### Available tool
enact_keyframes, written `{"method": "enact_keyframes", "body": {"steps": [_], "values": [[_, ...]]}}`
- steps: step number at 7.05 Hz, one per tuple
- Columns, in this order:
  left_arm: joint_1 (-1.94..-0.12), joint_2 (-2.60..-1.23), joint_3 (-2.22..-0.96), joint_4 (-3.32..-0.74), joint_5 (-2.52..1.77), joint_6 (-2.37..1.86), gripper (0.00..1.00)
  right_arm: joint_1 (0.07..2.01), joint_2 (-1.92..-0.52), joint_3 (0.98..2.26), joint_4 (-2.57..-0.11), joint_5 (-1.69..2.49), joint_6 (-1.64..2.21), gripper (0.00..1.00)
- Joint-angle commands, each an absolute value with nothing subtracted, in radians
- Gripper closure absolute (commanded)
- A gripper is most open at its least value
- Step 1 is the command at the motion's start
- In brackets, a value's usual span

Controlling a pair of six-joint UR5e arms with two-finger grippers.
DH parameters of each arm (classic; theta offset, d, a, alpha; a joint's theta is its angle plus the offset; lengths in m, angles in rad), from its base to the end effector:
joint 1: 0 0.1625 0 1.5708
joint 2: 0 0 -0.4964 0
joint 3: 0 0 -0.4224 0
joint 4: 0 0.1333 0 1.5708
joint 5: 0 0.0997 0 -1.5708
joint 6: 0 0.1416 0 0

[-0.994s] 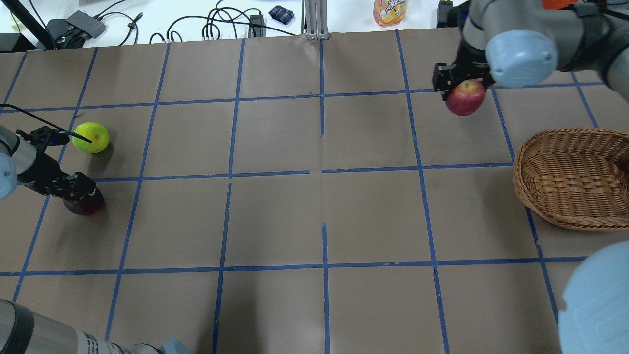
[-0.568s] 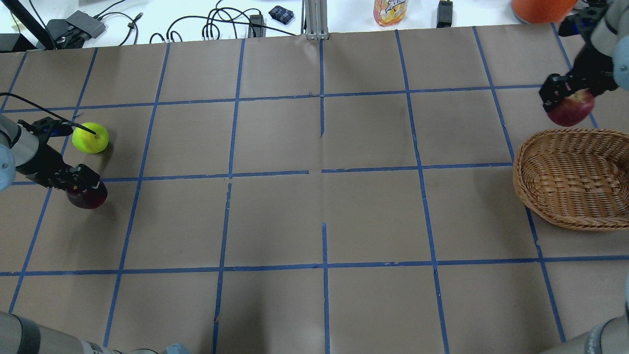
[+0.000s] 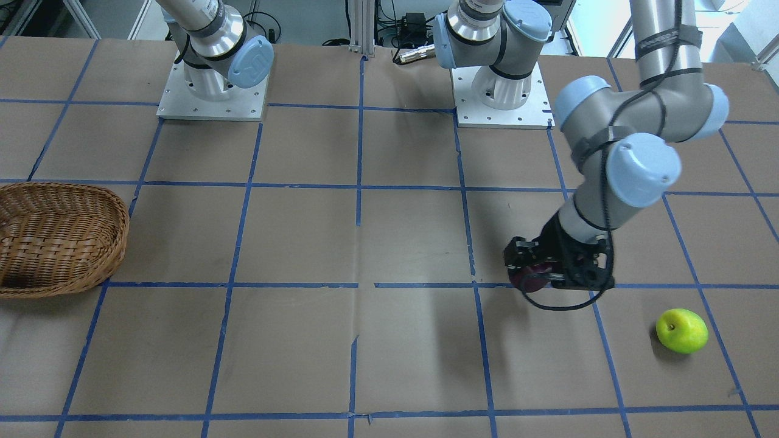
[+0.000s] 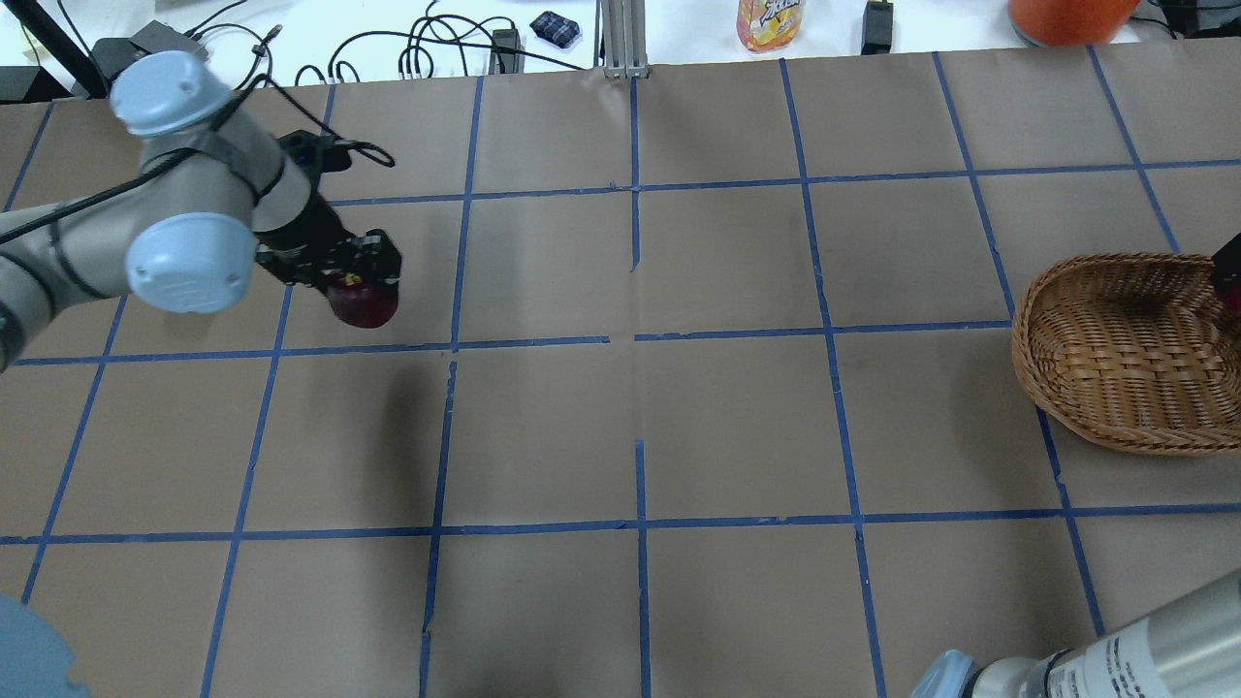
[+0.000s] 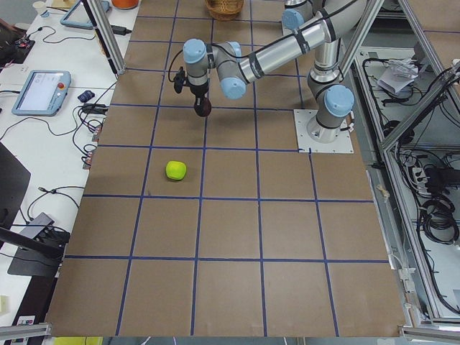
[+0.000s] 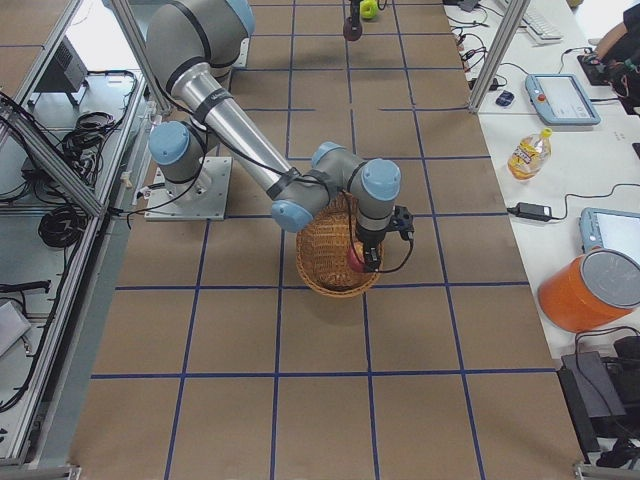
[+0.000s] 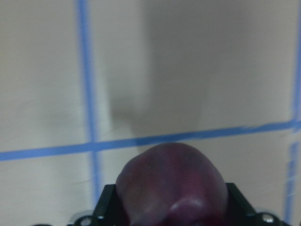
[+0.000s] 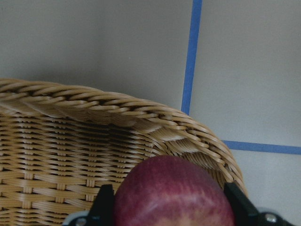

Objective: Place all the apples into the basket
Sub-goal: 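Drop the red-yellow apple into the basket while the left carries the purple apple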

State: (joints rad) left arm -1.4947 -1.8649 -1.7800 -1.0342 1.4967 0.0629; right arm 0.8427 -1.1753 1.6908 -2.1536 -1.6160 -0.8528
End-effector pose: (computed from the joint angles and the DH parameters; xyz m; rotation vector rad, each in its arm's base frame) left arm -0.0964 -0.6274 0.2960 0.0184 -3.0694 0.0589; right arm -0.3496 -0.5829 0.2779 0.1885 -3.0561 0.0233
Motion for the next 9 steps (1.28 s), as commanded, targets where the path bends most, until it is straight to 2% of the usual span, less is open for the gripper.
{"method": "enact_keyframes", "body": {"steps": [1, 4, 5, 6, 8, 9], "values": [[-1.707, -1.969, -1.672, -0.988, 1.496, -0.258, 1.0, 0.83, -1.181, 1.746, -2.226, -1.611, -0.874, 0.0], [-1.807, -2.095, -1.658, -0.859, 1.48, -0.376, 0.97, 0.847, -1.297, 1.74, -2.107, -1.615, -0.875, 0.0], [-1.848, -2.117, -1.649, -0.835, 1.482, -0.461, 0.83, 0.892, -1.346, 1.74, -2.065, -1.614, -0.867, 0.0], [-1.861, -2.138, -1.651, -0.786, 1.48, -0.521, 0.46, 0.966, -1.382, 1.74, -2.01, -1.617, -0.835, 0.0], [-1.876, -2.151, -1.664, -0.784, 1.454, -0.549, 0.0, 1.139, -1.423, 1.752, -1.957, -1.609, -0.572, 0.0], [-1.879, -2.14, -1.652, -0.794, 1.398, -0.548, 0.0, 1.251, -1.419, 1.755, -1.966, -1.617, -0.416, 0.0]]}}
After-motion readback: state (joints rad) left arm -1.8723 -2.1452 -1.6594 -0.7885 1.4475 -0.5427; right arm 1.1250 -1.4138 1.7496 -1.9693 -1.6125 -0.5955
